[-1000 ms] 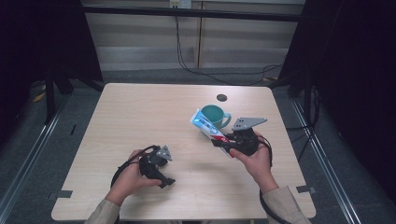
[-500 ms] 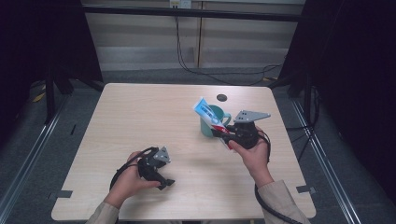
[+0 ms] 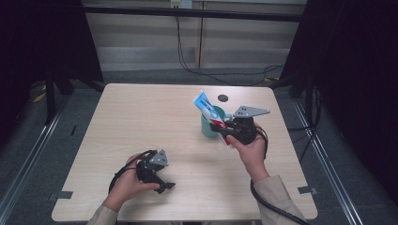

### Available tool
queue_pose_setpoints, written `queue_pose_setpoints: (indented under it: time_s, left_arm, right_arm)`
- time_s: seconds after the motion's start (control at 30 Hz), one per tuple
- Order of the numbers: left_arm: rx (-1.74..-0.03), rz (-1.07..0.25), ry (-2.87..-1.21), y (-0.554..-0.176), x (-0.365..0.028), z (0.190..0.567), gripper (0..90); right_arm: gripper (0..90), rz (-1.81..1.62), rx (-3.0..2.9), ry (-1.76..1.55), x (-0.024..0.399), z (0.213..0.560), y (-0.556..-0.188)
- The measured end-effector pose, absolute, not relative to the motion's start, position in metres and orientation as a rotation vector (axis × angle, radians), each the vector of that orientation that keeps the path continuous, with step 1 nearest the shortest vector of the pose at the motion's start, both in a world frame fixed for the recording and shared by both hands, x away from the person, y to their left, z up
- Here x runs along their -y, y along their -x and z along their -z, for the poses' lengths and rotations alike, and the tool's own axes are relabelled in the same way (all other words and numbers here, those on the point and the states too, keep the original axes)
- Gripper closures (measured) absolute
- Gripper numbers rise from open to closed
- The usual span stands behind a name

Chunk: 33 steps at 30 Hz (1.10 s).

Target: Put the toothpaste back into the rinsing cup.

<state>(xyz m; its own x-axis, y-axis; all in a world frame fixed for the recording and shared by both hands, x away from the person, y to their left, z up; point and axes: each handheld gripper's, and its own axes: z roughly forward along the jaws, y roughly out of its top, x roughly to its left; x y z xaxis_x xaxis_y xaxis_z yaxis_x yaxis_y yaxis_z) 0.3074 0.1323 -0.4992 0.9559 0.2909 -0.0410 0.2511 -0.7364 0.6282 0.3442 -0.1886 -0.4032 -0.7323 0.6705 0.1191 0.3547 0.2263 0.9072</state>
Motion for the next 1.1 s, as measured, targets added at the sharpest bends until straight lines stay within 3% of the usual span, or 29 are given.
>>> queue_pose_setpoints:
  time_s: [0.13,1.1]
  left_arm:
    - [-0.363,-0.075,-2.425,-0.306,-0.133,0.501,5.0]
    - [-0.344,-0.092,-2.323,-0.304,-0.143,0.51,3.7]
  right_arm:
    - [72.6,-1.524,-2.19,-0.965,0.19,0.403,-0.346]
    - [72.6,-1.565,-2.122,-0.96,0.187,0.394,-0.362]
